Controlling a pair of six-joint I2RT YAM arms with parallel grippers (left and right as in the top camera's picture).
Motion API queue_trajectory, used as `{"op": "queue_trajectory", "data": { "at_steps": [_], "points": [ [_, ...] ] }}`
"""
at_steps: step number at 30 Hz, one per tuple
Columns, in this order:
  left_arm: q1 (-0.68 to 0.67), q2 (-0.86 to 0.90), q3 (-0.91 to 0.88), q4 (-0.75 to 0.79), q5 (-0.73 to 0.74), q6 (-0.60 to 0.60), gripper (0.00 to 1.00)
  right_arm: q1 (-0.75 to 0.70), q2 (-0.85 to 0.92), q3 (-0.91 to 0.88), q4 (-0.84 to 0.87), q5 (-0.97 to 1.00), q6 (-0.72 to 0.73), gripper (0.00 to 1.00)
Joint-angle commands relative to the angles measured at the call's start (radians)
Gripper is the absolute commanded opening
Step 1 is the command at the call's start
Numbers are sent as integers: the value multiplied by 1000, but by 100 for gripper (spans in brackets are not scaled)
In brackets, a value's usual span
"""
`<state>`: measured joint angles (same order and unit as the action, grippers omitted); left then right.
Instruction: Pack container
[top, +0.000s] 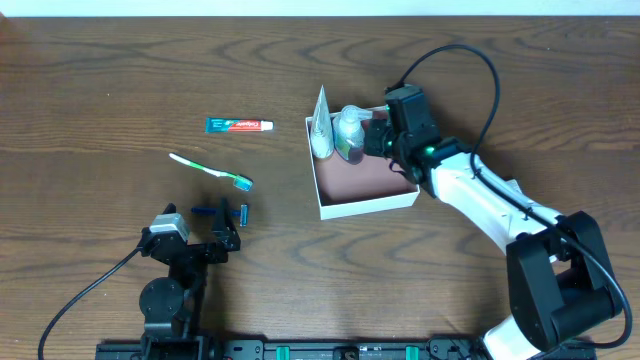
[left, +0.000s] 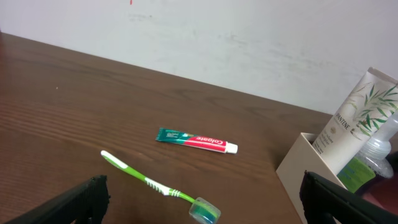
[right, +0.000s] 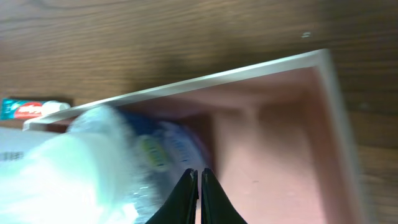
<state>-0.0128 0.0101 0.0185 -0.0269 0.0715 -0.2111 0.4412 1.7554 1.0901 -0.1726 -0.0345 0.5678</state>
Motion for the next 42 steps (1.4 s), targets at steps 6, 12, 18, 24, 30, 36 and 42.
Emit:
{"op": "queue_trajectory", "data": {
  "at_steps": [6, 12, 18, 24, 30, 36, 42],
  "points": [
    [6, -6, -14, -37, 11, 9, 98, 54, -1, -6, 4, -8, 42, 5],
    [6, -6, -14, -37, 11, 9, 98, 59, -1, -6, 5, -8, 45, 5],
    [6, -6, -14, -37, 12, 8, 98, 59, -1, -6, 5, -8, 45, 5],
    [6, -6, -14, -37, 12, 8, 98, 40, -2, -6, -14, -5, 32, 13],
    [6, -6, -14, -37, 12, 8, 98, 16, -44, -3, -45, -36, -27, 28],
    [6, -6, -14, -37, 12, 9, 98, -10, -126, 9, -134, -23, -50, 43],
    [6, -6, -14, -37, 11, 9, 98, -11, -250, 9, -254, -14, -69, 49]
  ]
}}
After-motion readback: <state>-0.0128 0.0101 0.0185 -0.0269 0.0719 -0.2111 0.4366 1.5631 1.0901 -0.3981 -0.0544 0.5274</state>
